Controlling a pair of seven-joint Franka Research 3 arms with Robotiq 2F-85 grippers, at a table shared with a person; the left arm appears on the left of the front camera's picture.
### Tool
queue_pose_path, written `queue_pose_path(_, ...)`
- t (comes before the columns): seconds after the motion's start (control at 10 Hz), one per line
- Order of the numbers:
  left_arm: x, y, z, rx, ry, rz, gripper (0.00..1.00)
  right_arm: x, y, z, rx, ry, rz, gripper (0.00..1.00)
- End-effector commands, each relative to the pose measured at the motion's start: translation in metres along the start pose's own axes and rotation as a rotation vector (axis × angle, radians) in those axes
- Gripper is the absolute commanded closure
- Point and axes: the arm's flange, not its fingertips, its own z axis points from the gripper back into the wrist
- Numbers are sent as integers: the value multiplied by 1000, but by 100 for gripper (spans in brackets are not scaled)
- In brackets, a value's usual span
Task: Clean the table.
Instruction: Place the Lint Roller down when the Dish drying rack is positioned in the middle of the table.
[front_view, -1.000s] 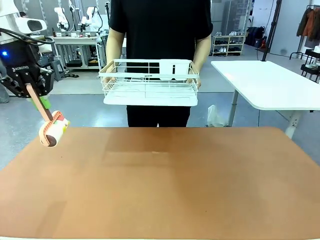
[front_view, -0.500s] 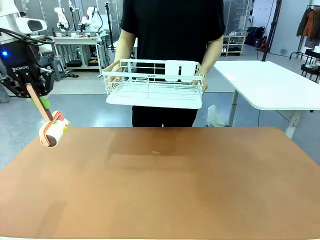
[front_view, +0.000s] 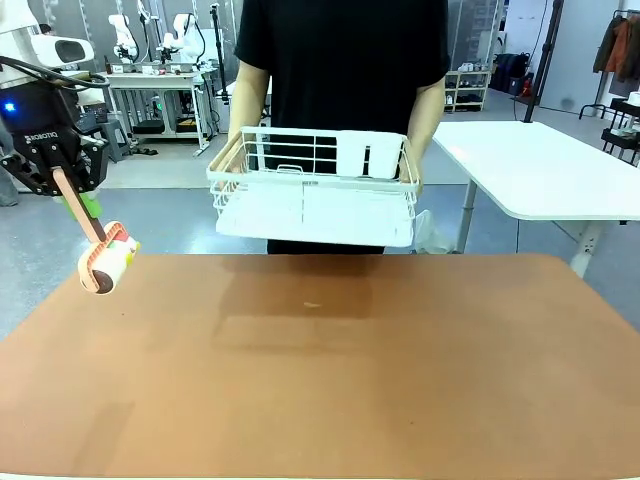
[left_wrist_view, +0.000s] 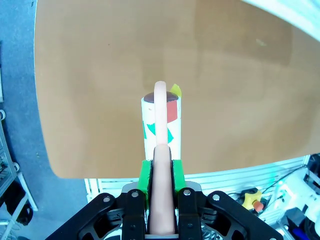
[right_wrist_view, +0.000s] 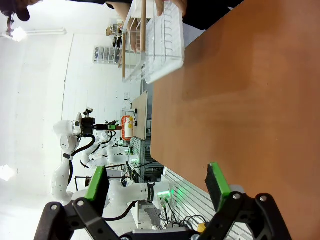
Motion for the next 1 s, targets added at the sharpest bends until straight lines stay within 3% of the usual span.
queue_pose_path(0.0,-2,1,6,15,7,-1,79,-3,3,1,2,6,4,0)
queue_pose_path(0.9,-2,1,6,15,7,-1,79,-3,3,1,2,6,4,0)
